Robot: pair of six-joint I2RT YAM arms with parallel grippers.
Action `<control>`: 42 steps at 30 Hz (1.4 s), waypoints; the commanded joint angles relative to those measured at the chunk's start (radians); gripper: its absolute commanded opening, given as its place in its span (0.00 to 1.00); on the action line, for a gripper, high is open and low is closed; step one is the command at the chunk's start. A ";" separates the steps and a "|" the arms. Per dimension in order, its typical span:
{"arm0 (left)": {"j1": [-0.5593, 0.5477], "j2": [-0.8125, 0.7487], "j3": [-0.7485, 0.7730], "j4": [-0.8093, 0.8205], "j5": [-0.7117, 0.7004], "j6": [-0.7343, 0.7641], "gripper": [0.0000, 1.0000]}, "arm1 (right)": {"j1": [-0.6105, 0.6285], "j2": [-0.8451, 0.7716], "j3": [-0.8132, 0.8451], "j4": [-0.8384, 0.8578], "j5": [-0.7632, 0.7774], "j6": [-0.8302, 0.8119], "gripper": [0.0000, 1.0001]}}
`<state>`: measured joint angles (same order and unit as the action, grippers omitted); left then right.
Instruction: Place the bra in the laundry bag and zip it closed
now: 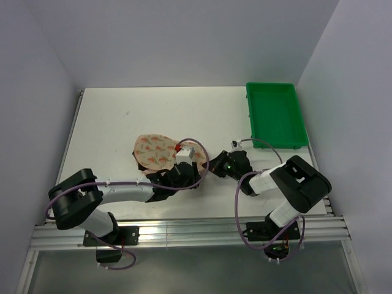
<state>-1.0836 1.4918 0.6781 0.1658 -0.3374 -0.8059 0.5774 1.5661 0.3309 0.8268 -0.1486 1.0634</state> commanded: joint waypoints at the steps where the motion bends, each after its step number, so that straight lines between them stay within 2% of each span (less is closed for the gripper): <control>1: -0.027 -0.001 0.037 0.008 -0.130 0.002 0.40 | 0.019 -0.037 -0.029 0.074 0.007 0.014 0.00; 6: -0.029 0.019 0.044 0.032 -0.170 0.016 0.45 | 0.048 -0.072 -0.033 0.049 0.021 0.007 0.00; 9: -0.030 0.048 0.063 0.040 -0.150 0.022 0.39 | 0.073 -0.097 -0.033 0.029 0.047 0.003 0.00; 10: -0.033 0.054 0.064 0.038 -0.146 0.022 0.33 | 0.078 -0.110 -0.030 0.017 0.055 -0.005 0.00; 13: -0.041 0.048 0.057 0.034 -0.150 0.014 0.27 | 0.096 -0.127 -0.024 -0.009 0.078 -0.019 0.00; 15: -0.042 0.045 0.052 0.023 -0.156 0.008 0.25 | 0.104 -0.132 -0.021 -0.017 0.087 -0.022 0.00; 17: -0.044 0.056 0.063 0.012 -0.167 0.004 0.30 | 0.108 -0.136 -0.020 -0.018 0.087 -0.023 0.00; 20: -0.047 0.077 0.084 0.000 -0.164 0.004 0.31 | 0.130 -0.146 -0.012 -0.035 0.104 -0.031 0.00; 23: -0.067 0.048 0.086 -0.029 -0.179 -0.015 0.23 | 0.139 -0.146 -0.007 -0.055 0.125 -0.033 0.00; 24: -0.074 0.032 0.081 -0.038 -0.186 -0.027 0.24 | 0.139 -0.137 -0.006 -0.057 0.132 -0.033 0.00; 28: -0.105 -0.050 0.048 -0.077 -0.138 -0.072 0.37 | 0.141 -0.115 0.026 -0.061 0.126 -0.042 0.00; 30: -0.116 -0.060 0.032 -0.090 -0.138 -0.097 0.40 | 0.142 -0.117 0.033 -0.060 0.129 -0.040 0.00; 33: -0.116 -0.080 0.015 -0.081 -0.140 -0.107 0.40 | 0.144 -0.133 0.030 -0.069 0.142 -0.046 0.00; 37: -0.116 -0.053 0.020 -0.068 -0.109 -0.107 0.33 | 0.148 -0.138 0.033 -0.081 0.146 -0.048 0.00; 42: -0.111 -0.041 0.014 -0.065 -0.175 -0.118 0.36 | 0.154 -0.153 0.028 -0.084 0.146 -0.048 0.00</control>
<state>-1.1954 1.4452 0.7013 0.0784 -0.4717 -0.9051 0.7197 1.4528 0.3294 0.7280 -0.0238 1.0294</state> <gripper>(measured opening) 0.358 0.042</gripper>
